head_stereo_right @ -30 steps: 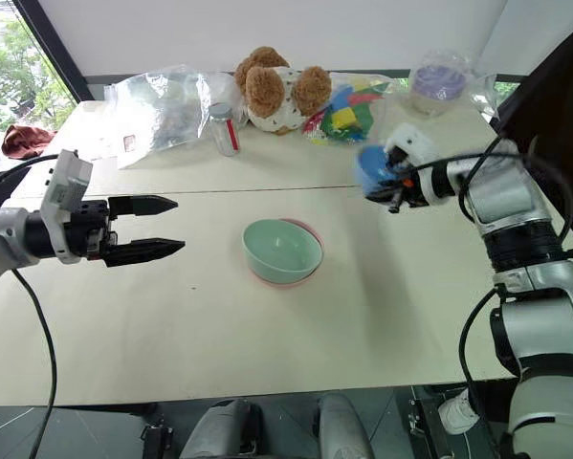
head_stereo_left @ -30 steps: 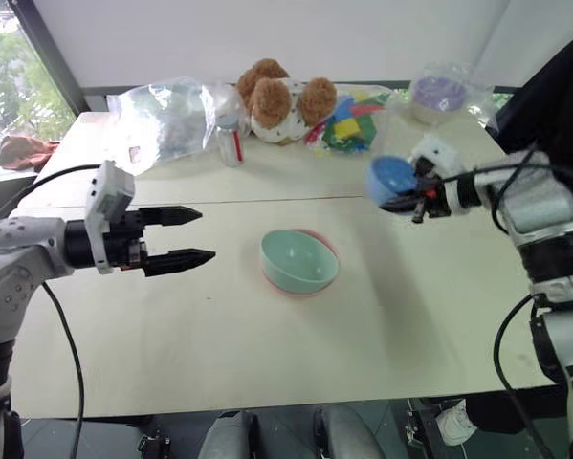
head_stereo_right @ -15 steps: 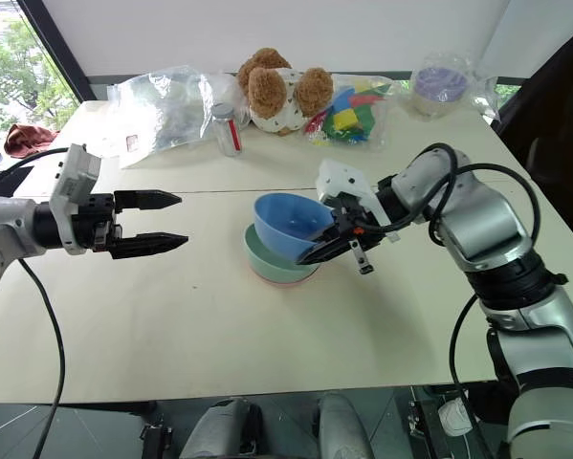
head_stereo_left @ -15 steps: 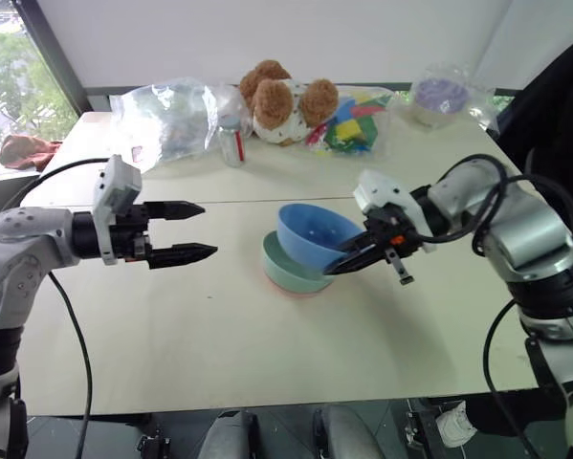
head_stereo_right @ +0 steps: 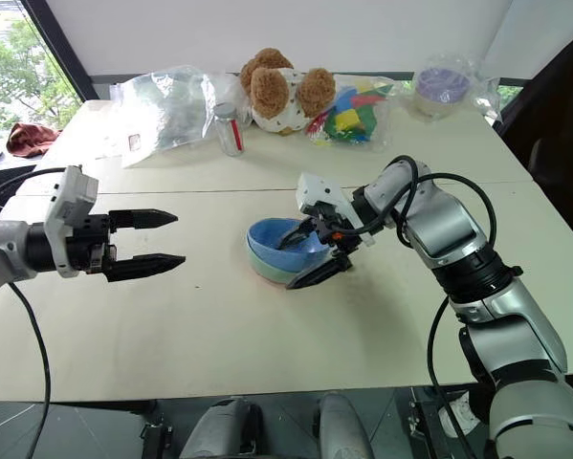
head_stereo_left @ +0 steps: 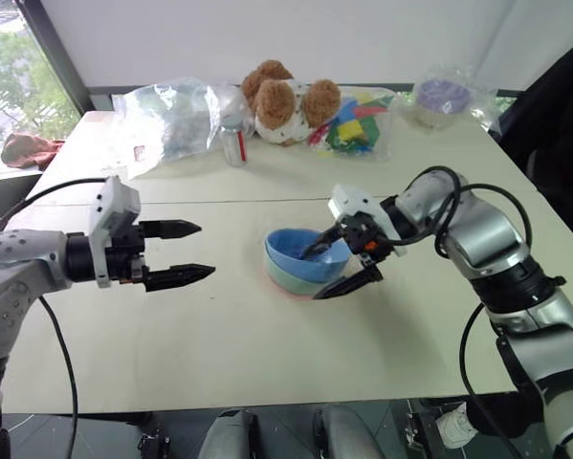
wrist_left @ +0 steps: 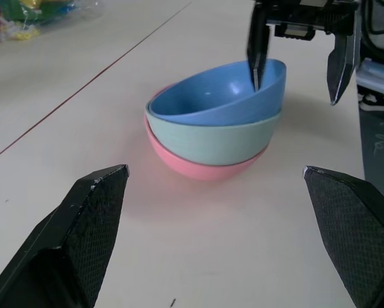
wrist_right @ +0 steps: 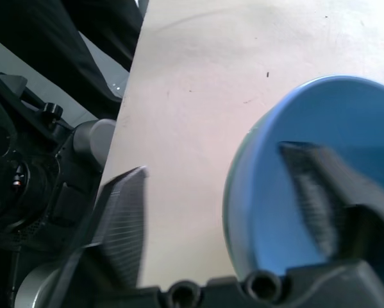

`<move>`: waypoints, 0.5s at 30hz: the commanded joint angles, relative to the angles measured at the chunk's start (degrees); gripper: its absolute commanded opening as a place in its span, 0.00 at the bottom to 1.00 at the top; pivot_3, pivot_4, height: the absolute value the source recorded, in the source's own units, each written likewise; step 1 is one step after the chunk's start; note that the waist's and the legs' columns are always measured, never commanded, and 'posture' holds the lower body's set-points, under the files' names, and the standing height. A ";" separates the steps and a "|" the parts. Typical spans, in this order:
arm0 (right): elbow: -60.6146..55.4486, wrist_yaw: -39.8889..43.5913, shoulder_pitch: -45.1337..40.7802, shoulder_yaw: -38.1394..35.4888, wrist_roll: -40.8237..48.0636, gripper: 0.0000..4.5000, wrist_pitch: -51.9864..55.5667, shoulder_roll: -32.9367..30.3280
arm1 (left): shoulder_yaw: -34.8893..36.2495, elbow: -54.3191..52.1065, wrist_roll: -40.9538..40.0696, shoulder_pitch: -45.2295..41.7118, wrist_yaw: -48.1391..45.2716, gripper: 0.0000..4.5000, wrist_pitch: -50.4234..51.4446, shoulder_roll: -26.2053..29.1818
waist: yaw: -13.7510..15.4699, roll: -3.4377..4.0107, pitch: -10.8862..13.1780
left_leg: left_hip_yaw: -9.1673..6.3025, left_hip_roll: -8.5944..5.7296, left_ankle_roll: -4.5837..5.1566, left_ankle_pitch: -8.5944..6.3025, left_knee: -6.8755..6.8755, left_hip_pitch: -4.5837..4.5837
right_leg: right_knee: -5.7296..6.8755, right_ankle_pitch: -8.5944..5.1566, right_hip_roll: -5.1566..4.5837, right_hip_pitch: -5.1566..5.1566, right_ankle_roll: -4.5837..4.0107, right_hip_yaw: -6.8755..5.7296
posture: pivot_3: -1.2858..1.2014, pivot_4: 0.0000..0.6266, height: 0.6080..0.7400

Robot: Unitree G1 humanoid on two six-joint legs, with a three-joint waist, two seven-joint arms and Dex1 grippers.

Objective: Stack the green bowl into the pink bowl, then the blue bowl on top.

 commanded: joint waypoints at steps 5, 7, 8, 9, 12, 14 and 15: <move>-9.30 -2.10 0.08 -12.55 5.28 0.99 5.72 -10.56 | 1.87 -1.86 -1.63 -0.80 1.19 1.00 -0.09 0.94 | 0.34 0.01 0.01 | -0.05 -0.02 0.01 -0.01 -0.03 -0.04 | -0.07 0.00 -0.06 0.00 0.00 -0.06 | 0.52 0.24 1.00; -12.06 -3.67 3.88 -16.09 6.44 0.99 8.35 -14.51 | 1.96 -2.17 -1.20 -0.16 0.98 1.00 -0.40 1.37 | 0.17 -0.03 -0.02 | -0.05 -0.02 0.02 -0.02 -0.08 -0.03 | -0.19 0.00 -0.07 0.04 -0.01 -0.07 | 0.52 0.24 1.00; -13.47 -4.32 5.80 -17.80 7.33 0.99 9.76 -16.13 | 2.11 -2.29 -1.11 0.11 0.91 1.00 -0.51 1.52 | 0.17 -0.03 -0.02 | -0.05 -0.01 0.02 -0.02 -0.10 -0.03 | -0.26 0.00 -0.06 0.06 -0.01 -0.07 | 0.52 0.24 1.00; -15.04 -5.24 8.31 -19.87 8.19 0.99 11.15 -17.74 | 2.18 -2.30 -1.13 0.20 1.01 1.00 -0.48 1.56 | 0.16 -0.03 -0.02 | -0.06 0.00 0.02 -0.02 -0.12 -0.02 | -0.30 0.00 -0.06 0.08 -0.01 -0.07 | 0.52 0.24 1.00; -19.50 -8.43 14.99 -25.65 11.79 0.99 16.09 -20.56 | 2.43 -2.18 -1.36 0.44 1.32 1.00 -0.27 1.69 | 0.05 -0.02 -0.01 | -0.04 0.00 0.02 -0.02 -0.12 -0.02 | -0.32 -0.01 -0.08 0.10 -0.01 -0.05 | 0.52 0.24 1.00; -21.57 -11.03 18.99 -28.62 12.77 0.99 18.21 -21.89 | 2.16 -2.42 -0.74 0.82 1.53 1.00 -0.76 1.69 | -0.08 -0.01 -0.02 | -0.01 0.00 0.02 -0.02 -0.13 0.01 | -0.30 0.00 -0.07 0.10 -0.01 -0.02 | 0.52 0.24 1.00; -22.34 -12.17 20.56 -29.79 13.14 0.99 18.89 -22.38 | 1.96 -2.37 -0.25 0.83 1.88 1.00 -1.03 1.61 | -0.08 -0.01 -0.02 | -0.01 0.00 0.02 -0.02 -0.13 0.01 | -0.30 0.00 -0.07 0.10 -0.01 -0.02 | 0.52 0.24 1.00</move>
